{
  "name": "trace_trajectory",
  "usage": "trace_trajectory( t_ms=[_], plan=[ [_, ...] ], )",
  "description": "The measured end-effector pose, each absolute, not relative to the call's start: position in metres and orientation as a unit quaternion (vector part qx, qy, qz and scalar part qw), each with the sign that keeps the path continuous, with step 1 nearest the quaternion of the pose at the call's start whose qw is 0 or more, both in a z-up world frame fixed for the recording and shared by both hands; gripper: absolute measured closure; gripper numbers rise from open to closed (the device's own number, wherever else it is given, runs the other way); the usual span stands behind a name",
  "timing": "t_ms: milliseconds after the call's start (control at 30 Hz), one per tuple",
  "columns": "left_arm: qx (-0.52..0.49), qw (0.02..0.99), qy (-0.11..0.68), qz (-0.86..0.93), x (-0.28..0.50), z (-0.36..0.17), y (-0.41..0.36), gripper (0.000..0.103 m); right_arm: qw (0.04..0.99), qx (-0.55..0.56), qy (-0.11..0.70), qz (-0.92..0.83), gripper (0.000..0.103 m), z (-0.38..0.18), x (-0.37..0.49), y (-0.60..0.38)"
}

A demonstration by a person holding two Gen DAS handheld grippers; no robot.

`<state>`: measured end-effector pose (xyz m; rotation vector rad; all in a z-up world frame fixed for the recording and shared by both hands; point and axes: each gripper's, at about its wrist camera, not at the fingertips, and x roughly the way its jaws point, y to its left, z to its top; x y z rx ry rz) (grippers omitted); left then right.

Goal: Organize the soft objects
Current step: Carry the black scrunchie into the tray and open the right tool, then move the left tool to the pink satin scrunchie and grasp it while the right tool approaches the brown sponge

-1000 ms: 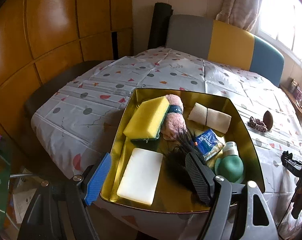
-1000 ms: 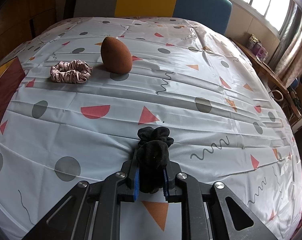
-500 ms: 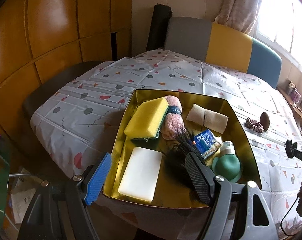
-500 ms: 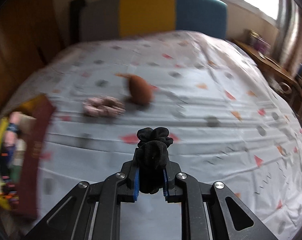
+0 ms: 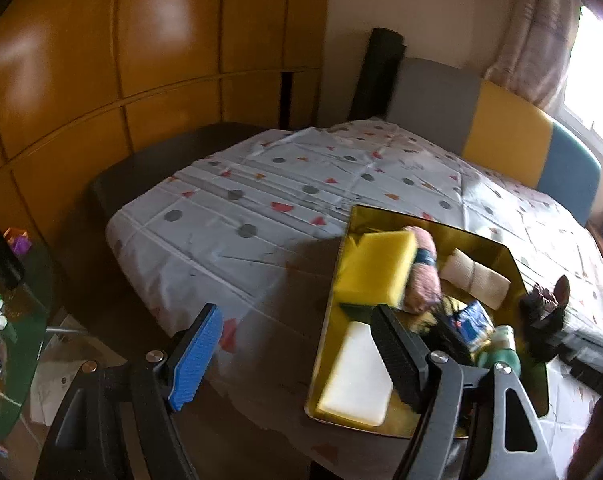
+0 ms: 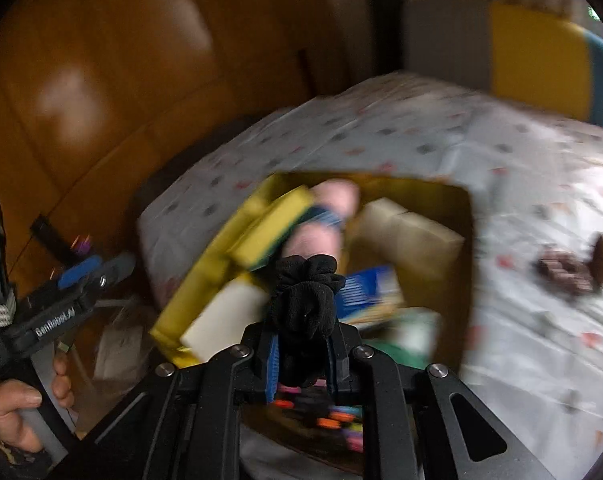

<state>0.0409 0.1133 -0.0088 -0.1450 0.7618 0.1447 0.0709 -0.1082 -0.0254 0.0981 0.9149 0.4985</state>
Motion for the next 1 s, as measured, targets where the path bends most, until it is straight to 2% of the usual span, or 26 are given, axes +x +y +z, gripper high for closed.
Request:
trace_trajectory(
  t_ms=[167, 300, 467, 533, 767, 1000],
  plan=[
    [-0.072, 0.92, 0.378, 0.076, 0.043, -0.014, 0.12, 0.025, 0.842, 0.035, 0.47, 0.263, 0.076, -0.058, 0.076, -0.065],
    [-0.067, 0.919, 0.382, 0.074, 0.044, -0.019, 0.118, 0.025, 0.832, 0.035, 0.482, 0.271, 0.06, -0.073, 0.077, -0.06],
    [-0.056, 0.92, 0.383, 0.064, 0.047, -0.019, 0.108, 0.025, 0.844, 0.069, 0.46, 0.267, 0.048, -0.061, 0.075, -0.083],
    [-0.052, 0.92, 0.384, 0.058, 0.047, -0.018, 0.103, 0.025, 0.849, 0.092, 0.448, 0.266, 0.038, -0.053, 0.073, -0.099],
    [-0.033, 0.925, 0.379, 0.012, 0.051, -0.009, 0.073, 0.026, 0.881, 0.096, 0.419, 0.198, 0.037, -0.032, 0.066, -0.155],
    [-0.008, 0.926, 0.375, -0.043, 0.058, 0.002, 0.027, 0.026, 0.902, 0.108, 0.399, 0.121, 0.03, -0.018, 0.059, -0.232]
  ],
)
